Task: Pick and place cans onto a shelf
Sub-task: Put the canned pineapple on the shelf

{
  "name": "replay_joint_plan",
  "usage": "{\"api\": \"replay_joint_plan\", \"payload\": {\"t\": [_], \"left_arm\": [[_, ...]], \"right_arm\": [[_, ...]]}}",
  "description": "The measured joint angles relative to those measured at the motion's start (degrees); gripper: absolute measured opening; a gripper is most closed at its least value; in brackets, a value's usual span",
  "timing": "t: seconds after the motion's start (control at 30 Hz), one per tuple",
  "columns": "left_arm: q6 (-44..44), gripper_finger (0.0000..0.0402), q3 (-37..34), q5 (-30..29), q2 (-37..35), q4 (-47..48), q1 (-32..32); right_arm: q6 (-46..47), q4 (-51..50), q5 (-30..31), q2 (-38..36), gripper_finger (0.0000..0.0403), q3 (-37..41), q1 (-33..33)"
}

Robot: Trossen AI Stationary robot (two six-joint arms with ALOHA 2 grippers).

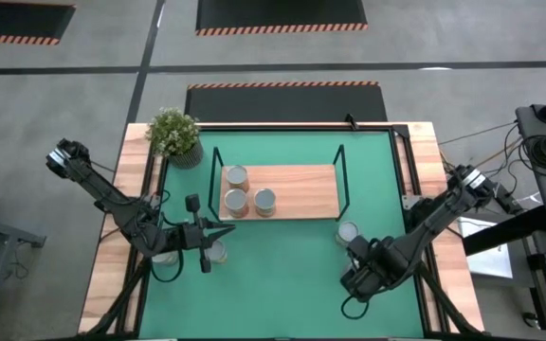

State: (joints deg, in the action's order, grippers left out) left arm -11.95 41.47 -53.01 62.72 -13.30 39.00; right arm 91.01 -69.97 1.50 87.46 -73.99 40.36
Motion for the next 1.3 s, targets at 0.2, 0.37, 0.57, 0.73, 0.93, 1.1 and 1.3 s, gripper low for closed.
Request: {"api": "replay_joint_plan", "payload": {"t": [0.2,0.37,0.57,0.73,0.93,1.1,1.3], "left_arm": [[-0.5,0.0001,0.0,0.0,0.0,0.0,0.0],[-0.7,0.0001,0.0,0.0,0.0,-0.8,0.0],[-0.9,0.0001,0.0,0.0,0.0,-1.1,0.0],[-0.9,0.0001,0.0,0.0,0.0,-1.2,0.0],[-1.1,0.0001,0.0,0.0,0.0,-1.3,0.0],[-1.1,0.0001,0.8,0.0,0.0,-1.2,0.0],[-1.0,0.0001,1.9,0.0,0.1,-0.7,0.0]], "right_arm": [[-0.1,1.0,0.1,0.7,0.0368,1.5,0.0],[-0.9,7.6,0.4,0.5,0.0363,4.8,0.0],[-1.9,11.3,0.1,0.6,0.0300,6.1,-0.6],[-1.9,10.8,0.0,0.1,0.0232,6.2,-1.6],[-2.0,9.9,1.7,-1.1,0.0189,4.6,-2.1],[-2.6,9.6,2.5,-1.7,0.0172,3.3,-2.2],[-3.5,7.5,2.6,-1.9,0.0144,3.7,-2.2]]}}
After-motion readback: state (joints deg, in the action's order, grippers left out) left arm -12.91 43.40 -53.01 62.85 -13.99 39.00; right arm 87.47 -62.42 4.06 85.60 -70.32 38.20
